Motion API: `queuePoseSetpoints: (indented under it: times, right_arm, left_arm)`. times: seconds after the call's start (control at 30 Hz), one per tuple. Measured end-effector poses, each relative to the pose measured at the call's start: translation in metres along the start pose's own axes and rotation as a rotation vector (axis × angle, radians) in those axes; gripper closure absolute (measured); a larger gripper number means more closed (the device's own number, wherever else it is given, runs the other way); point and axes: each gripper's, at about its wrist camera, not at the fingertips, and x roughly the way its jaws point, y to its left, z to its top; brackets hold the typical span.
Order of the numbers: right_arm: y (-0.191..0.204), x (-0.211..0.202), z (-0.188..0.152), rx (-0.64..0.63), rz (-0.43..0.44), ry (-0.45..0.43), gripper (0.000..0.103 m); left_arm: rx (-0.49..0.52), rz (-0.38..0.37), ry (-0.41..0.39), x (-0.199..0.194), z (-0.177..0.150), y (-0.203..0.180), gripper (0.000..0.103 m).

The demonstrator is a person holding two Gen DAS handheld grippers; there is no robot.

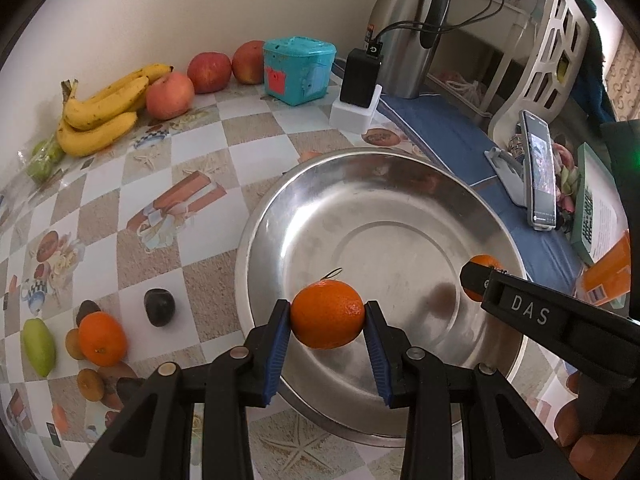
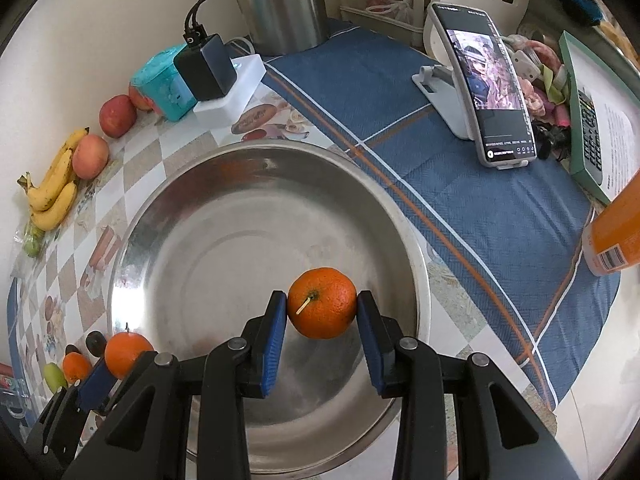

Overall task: Organize fruits
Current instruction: 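Carry the held mandarins in both grippers over the steel bowl, then open both grippers to drop the mandarins into the steel bowl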

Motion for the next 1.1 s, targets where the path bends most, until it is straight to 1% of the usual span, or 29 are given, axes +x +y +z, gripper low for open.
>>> queuePoseSetpoints:
  times: [0.07, 0.13, 0.27, 0.3, 0.37, 0.4, 0.5, 0.53, 0.57, 0.63, 0.83, 0.97, 1.1]
  right_arm:
    - [0.000, 0.000, 0.000, 0.004, -0.001, 0.002, 0.065]
    - [0.000, 0.001, 0.000, 0.006, 0.001, 0.004, 0.065]
    - [0.001, -0.002, 0.002, 0.002, 0.001, -0.011, 0.065]
    - [0.001, -0.003, 0.002, 0.001, 0.002, -0.015, 0.064]
    - [0.001, -0.003, 0.002, 0.004, 0.005, -0.021, 0.058]
    - [0.001, -0.004, 0.003, 0.007, 0.009, -0.025, 0.053]
    - [0.001, -0.006, 0.004, 0.006, 0.014, -0.041, 0.050]
    - [0.002, -0.007, 0.004, 0.003, 0.016, -0.048, 0.046]
    - [0.003, -0.008, 0.004, 0.000, 0.017, -0.053, 0.045]
    - [0.005, -0.009, 0.004, -0.006, 0.018, -0.060, 0.045]
    - [0.006, -0.010, 0.004, -0.009, 0.016, -0.063, 0.043]
    - [0.008, -0.009, 0.004, -0.017, 0.016, -0.060, 0.043]
    - [0.013, -0.010, 0.004, -0.039, 0.018, -0.056, 0.043]
  left_arm:
    - [0.000, 0.000, 0.001, 0.000, 0.001, 0.000, 0.061]
    - [-0.002, -0.006, -0.001, -0.001, 0.001, 0.000, 0.058]
    - [0.000, -0.003, -0.005, -0.002, 0.002, 0.000, 0.058]
    - [-0.001, -0.003, -0.007, -0.003, 0.002, 0.000, 0.056]
    - [-0.006, -0.003, -0.010, -0.004, 0.002, 0.001, 0.051]
    - [-0.009, -0.001, -0.014, -0.005, 0.002, 0.002, 0.046]
    - [-0.021, 0.006, -0.026, -0.009, 0.003, 0.005, 0.036]
    - [-0.024, 0.007, -0.027, -0.009, 0.004, 0.006, 0.034]
    - [-0.030, 0.008, -0.030, -0.010, 0.004, 0.008, 0.033]
    - [-0.043, 0.013, -0.034, -0.012, 0.005, 0.011, 0.027]
    - [-0.108, 0.044, -0.044, -0.022, 0.008, 0.029, 0.026]
    - [-0.203, 0.077, -0.050, -0.030, 0.009, 0.054, 0.026]
    - [-0.304, 0.120, -0.033, -0.036, 0.006, 0.081, 0.026]
